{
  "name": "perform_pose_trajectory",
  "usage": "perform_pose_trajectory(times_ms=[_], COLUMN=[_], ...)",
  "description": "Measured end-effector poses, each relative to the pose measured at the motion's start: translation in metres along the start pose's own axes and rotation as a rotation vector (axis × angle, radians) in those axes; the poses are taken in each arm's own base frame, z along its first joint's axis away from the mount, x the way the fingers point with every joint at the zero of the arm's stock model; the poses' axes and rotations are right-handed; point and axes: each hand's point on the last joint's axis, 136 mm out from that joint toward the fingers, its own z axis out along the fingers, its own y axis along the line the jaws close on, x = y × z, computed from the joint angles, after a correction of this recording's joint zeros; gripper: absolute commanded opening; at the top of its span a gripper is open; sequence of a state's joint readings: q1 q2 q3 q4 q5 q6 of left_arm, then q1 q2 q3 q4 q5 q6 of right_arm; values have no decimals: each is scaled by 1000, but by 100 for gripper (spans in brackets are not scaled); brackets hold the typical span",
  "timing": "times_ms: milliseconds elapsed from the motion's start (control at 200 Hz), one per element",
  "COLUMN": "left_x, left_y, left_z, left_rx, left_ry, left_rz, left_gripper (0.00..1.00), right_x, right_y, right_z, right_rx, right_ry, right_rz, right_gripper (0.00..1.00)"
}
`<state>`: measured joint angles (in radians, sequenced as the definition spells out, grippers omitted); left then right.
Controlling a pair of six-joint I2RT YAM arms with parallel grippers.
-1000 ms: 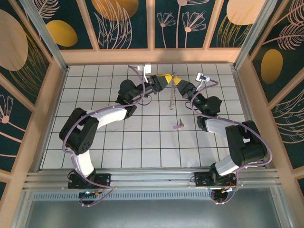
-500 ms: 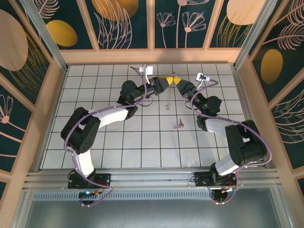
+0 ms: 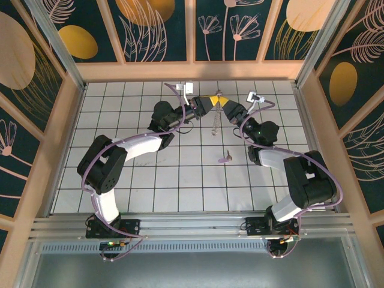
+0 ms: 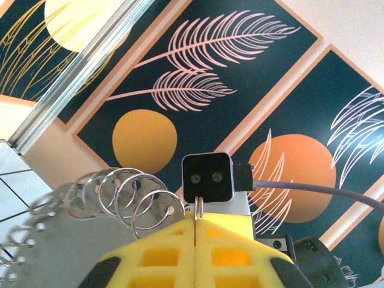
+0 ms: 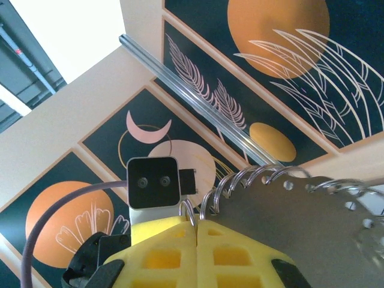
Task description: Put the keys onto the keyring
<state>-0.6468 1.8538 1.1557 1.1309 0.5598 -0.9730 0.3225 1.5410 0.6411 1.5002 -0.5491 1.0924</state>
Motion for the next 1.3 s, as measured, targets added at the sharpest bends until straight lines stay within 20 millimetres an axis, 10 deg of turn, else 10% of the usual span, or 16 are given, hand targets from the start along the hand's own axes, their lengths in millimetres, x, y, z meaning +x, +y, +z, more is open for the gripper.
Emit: perform_pose_trajectory(times_ms=[410,821,1031,1221,1296], left_x=[-2,-2,-3,-5,-5], left_y=[-3,-6,-6,-7,-7], left_z=[1,4,3,3,3], left_rx=[21,41,45,49,49], left_ry=[-7,-7,-12,-19,-19], left_rz=[16,22,17,15,17], left_gripper=[0,29,0,0,0], right_x=[-1,0,-1,-2,-1], right_y=[3,4,5,5,6], right_z=[1,1,1,1,1], right_rx=[-10,-15,-20,-21,-23], right_ry=[-3,6,4,1,4], right_rz=[0,-1,-5,-7,-8], right_gripper=[0,0,0,0,19])
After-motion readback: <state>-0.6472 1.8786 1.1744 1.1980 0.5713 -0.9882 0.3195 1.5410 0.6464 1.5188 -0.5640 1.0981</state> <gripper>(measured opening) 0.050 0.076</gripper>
